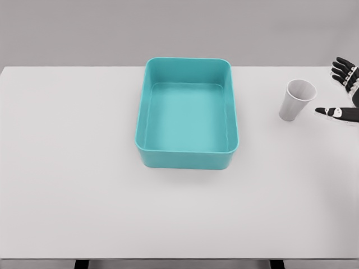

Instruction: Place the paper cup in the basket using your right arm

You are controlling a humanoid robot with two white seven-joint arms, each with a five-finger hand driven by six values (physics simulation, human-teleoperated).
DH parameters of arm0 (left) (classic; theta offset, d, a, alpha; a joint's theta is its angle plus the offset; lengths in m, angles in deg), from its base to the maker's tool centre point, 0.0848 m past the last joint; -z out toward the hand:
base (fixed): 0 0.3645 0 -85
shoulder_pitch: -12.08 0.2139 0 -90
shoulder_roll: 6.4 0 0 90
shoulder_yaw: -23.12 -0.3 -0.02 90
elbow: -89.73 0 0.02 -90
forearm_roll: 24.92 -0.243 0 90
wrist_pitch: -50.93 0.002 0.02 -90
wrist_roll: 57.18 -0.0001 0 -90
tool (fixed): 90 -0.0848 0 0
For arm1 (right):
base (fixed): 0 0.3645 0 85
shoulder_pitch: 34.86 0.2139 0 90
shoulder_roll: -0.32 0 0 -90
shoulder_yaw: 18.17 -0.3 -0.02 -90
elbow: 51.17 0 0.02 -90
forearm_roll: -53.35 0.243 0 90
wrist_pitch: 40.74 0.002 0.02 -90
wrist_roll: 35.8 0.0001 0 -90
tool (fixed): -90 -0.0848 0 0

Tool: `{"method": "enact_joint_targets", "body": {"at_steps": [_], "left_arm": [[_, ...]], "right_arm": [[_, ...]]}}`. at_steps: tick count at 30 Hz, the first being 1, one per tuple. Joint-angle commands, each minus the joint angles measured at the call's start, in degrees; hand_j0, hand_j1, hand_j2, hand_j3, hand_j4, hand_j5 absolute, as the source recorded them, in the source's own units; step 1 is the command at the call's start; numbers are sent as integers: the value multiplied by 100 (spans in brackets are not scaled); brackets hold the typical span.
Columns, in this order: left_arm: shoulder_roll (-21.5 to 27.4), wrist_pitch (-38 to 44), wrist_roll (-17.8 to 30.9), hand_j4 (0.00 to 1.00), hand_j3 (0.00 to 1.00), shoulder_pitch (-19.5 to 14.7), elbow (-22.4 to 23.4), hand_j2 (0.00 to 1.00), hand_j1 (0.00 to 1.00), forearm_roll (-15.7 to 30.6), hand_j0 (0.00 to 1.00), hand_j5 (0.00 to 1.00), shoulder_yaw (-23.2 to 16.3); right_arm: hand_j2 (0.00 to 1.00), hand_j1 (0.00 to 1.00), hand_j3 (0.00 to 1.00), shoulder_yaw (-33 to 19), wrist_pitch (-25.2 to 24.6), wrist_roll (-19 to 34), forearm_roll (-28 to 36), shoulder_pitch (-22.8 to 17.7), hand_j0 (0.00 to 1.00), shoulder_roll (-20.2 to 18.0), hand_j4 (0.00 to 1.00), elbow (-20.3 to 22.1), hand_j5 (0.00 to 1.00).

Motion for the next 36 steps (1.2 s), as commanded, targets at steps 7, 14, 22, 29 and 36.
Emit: {"method": "enact_joint_targets", "body": {"at_steps": [7,14,22,29,36], "left_arm": [[0,0,1,100,100,0,0,100,100,1,100,100,8],[0,0,1,100,100,0,0,100,100,1,100,100,0],[0,0,1,100,100,0,0,100,100,1,100,100,0],[0,0,1,100,100,-9,0,100,100,1,100,100,0],[0,0,1,100,100,0,0,100,100,1,100,100,0]], "right_arm": [[100,100,100,37,16,0,39,149,100,82,100,-713,100],[100,100,100,63,7,0,-5,360,100,302,100,-1064,100],[100,100,100,63,7,0,-5,360,100,302,100,-1064,100],[100,100,100,362,7,0,13,712,100,627,100,-1530,100],[100,100,100,362,7,0,-5,712,100,627,100,-1539,100]]}}
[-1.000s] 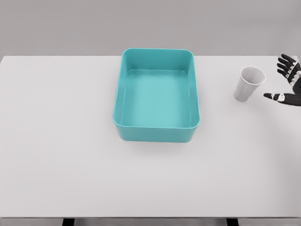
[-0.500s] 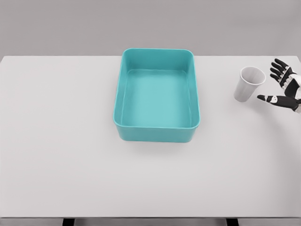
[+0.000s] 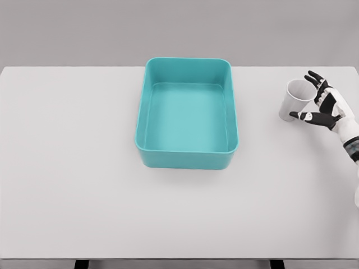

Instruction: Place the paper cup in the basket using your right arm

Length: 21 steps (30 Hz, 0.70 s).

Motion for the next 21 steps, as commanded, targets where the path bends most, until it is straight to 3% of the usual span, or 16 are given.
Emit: {"method": "enact_joint_targets", "body": {"at_steps": [1,21], "left_arm": [[0,0,1,100,100,0,0,100,100,0,100,100,6],[0,0,1,100,100,0,0,100,100,0,100,100,-3]], "right_arm": [[100,100,100,4,-2,0,31,0,100,2,100,-14,100],[100,100,100,13,7,0,13,158,100,2,100,-471,100]]}}
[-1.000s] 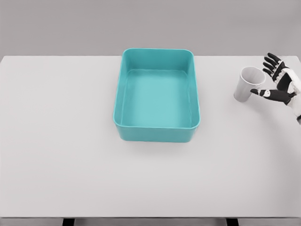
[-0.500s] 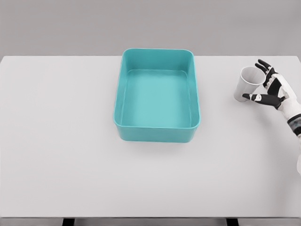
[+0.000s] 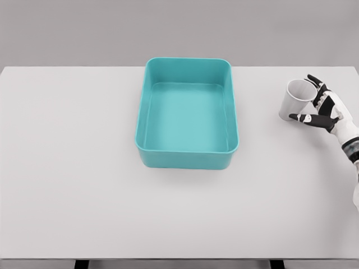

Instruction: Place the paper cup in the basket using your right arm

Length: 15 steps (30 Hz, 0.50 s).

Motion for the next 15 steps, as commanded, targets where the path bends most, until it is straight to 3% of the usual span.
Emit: {"method": "enact_joint_targets", "body": {"at_steps": [1,15], "left_arm": [[0,-1,1,100,100,0,0,100,100,1,100,100,-3],[0,-1,1,100,100,0,0,100,100,1,100,100,-3]], "right_arm": [[100,100,100,-1,3,0,27,9,100,-5,100,-73,100],[100,100,100,192,82,0,27,149,100,118,100,-293,100]]}}
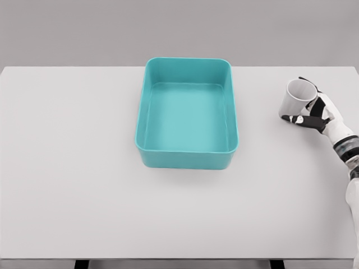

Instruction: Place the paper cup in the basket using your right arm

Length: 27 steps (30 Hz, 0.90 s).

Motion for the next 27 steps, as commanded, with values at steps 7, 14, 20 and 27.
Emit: {"method": "enact_joint_targets", "body": {"at_steps": [7,14,20,27], "left_arm": [[0,-1,1,100,100,0,0,100,100,1,100,100,-1],[0,8,1,100,100,0,0,100,100,1,100,100,-1],[0,-1,1,100,100,0,0,100,100,1,100,100,-1],[0,-1,1,100,100,0,0,100,100,1,100,100,-1]], "right_arm": [[100,100,100,11,0,0,37,0,100,3,100,6,100],[69,69,69,11,-27,0,54,79,69,12,69,6,69],[64,64,64,11,-9,0,37,70,64,12,64,6,64],[60,60,60,-15,-9,0,107,79,60,3,60,103,60]]}}
